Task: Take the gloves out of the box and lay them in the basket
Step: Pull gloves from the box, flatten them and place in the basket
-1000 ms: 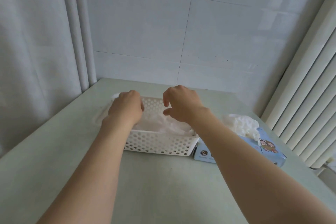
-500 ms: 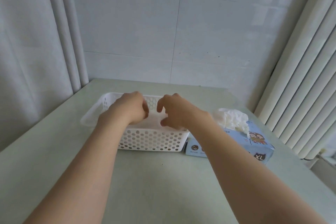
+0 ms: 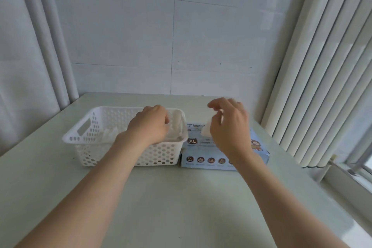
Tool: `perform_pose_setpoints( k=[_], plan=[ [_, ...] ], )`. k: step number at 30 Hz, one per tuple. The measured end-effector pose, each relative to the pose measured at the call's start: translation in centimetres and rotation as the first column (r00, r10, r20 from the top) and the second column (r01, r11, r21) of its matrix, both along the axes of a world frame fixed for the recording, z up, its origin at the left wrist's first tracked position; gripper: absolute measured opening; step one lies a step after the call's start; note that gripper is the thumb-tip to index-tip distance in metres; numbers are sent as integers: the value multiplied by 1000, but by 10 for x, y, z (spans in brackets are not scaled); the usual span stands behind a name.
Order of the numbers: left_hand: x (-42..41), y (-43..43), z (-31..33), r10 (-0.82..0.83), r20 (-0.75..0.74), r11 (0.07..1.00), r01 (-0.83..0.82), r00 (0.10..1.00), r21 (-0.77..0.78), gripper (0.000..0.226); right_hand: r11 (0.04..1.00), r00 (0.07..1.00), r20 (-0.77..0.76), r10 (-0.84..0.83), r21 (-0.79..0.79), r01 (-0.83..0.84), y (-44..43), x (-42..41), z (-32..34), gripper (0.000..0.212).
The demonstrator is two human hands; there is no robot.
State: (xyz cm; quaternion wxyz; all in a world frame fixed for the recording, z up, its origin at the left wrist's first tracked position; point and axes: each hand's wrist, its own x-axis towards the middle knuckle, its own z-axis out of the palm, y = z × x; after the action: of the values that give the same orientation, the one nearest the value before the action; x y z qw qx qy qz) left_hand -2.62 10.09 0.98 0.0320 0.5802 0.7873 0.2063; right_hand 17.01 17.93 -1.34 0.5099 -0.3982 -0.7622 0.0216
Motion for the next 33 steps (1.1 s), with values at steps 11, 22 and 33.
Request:
perform_pose_setpoints(
  k=[11, 22, 33],
  plan=[
    [57, 5, -7, -283, -86, 947, 293, 955, 132, 44, 979, 994, -86, -69, -195, 51, 15, 41, -29, 8],
    [75, 6, -22, -288, -166, 955, 296, 943, 29, 54, 997, 971, -238, 22, -72, -40, 15, 36, -35, 10],
    [72, 10, -26, -310, -142, 946, 320, 940, 50, 60, 972, 869, -494, 2, -203, -118, 8, 39, -24, 15]
  ],
)
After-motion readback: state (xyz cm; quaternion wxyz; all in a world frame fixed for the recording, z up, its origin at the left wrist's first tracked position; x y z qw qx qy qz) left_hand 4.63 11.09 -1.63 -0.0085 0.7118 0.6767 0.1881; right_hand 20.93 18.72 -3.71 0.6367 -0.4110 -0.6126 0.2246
